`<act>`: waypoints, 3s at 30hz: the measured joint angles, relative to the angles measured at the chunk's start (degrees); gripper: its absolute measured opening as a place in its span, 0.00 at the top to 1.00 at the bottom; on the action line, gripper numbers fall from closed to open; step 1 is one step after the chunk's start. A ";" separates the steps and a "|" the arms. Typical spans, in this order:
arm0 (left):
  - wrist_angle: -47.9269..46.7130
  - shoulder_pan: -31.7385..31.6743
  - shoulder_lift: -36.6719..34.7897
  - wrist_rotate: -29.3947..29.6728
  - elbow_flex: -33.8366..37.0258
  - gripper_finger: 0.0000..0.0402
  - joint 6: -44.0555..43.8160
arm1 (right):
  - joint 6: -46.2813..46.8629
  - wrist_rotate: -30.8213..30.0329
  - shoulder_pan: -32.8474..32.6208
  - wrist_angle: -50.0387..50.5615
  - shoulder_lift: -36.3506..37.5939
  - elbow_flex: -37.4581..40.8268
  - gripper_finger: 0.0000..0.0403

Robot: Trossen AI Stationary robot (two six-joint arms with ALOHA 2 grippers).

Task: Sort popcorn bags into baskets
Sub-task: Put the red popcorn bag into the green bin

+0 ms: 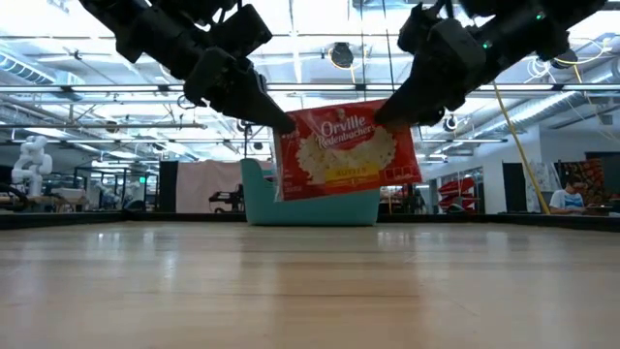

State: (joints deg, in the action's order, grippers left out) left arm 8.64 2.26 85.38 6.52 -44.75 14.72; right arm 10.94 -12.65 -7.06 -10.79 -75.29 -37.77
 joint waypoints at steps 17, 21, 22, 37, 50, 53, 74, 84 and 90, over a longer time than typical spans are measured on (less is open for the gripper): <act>-0.61 3.50 -1.89 19.47 0.01 0.47 -7.84 | -2.52 2.17 4.57 -2.62 -0.20 0.02 0.98; -6.33 3.93 -6.62 20.51 -0.03 0.36 -11.94 | -2.50 2.26 5.99 -3.23 1.28 -0.03 0.98; -7.72 3.92 -8.07 20.53 -0.02 0.34 -12.97 | -2.59 2.28 6.36 -3.72 1.61 -0.03 0.98; -20.08 8.97 -20.79 20.50 5.16 0.44 -30.55 | -17.42 6.08 17.48 2.80 3.09 -13.45 0.98; -18.51 15.04 -20.38 20.47 11.80 0.50 -38.91 | -19.05 36.73 41.47 5.65 -13.64 -33.52 0.98; -18.23 15.24 -20.41 20.48 11.89 0.50 -39.36 | -15.52 42.61 45.43 5.44 -18.81 -37.47 0.98; -11.35 19.35 -20.41 20.43 11.87 0.54 -38.99 | -5.22 50.18 55.46 4.02 -32.56 -41.60 0.84; -11.39 19.32 -20.41 20.46 11.87 0.54 -38.97 | -6.97 44.65 55.21 1.33 -32.56 -41.60 0.67; -11.47 19.30 -20.41 20.46 11.87 0.54 -38.88 | -8.53 41.24 55.05 -2.96 -32.31 -41.60 0.64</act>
State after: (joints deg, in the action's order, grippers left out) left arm -2.83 21.56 64.97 26.98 -32.88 -24.16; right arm 2.41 28.59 48.00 -13.75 -107.61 -79.37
